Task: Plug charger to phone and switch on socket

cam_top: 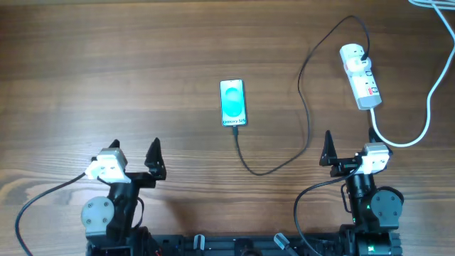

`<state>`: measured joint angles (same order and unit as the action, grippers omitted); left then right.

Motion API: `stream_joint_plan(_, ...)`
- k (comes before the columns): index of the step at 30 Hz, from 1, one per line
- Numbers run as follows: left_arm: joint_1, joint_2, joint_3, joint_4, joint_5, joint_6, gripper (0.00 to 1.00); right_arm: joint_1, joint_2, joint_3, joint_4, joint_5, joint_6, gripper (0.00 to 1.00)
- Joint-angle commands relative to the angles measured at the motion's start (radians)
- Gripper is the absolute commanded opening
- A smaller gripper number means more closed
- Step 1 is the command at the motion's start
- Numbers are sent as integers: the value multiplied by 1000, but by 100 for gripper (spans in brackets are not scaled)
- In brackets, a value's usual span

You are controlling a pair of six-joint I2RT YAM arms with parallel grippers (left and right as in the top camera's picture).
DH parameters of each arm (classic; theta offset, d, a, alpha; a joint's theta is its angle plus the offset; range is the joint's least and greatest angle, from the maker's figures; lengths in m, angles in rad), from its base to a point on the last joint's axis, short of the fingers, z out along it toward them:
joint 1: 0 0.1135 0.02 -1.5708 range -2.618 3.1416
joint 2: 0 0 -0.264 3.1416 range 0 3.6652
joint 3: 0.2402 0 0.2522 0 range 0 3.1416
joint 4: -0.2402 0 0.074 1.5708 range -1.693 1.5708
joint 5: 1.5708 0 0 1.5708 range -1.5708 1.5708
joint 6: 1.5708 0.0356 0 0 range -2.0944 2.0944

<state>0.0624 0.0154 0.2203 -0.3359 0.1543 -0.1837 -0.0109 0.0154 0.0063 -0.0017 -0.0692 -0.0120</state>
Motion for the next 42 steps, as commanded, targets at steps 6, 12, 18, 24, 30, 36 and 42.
stream_joint_plan(6,10,-12,-166,322,1,20,100,4,-12,-2,2,16,15,100)
stream_joint_plan(12,6,-12,-214,412,-82,21,100,4,-12,-2,2,16,14,100)
stream_joint_plan(18,6,-12,-215,266,-184,68,100,4,-12,-2,2,16,14,100)
stream_joint_plan(24,6,-12,-214,260,-171,189,100,4,-12,-2,2,16,15,99)
stream_joint_plan(30,5,-12,-214,257,-148,206,100,4,-12,-2,2,16,15,100)
stream_joint_plan(36,5,-12,-214,257,-152,206,100,4,-12,-2,2,16,15,100)
stream_joint_plan(42,5,-12,-214,260,-190,206,100,4,-12,-2,2,16,15,100)
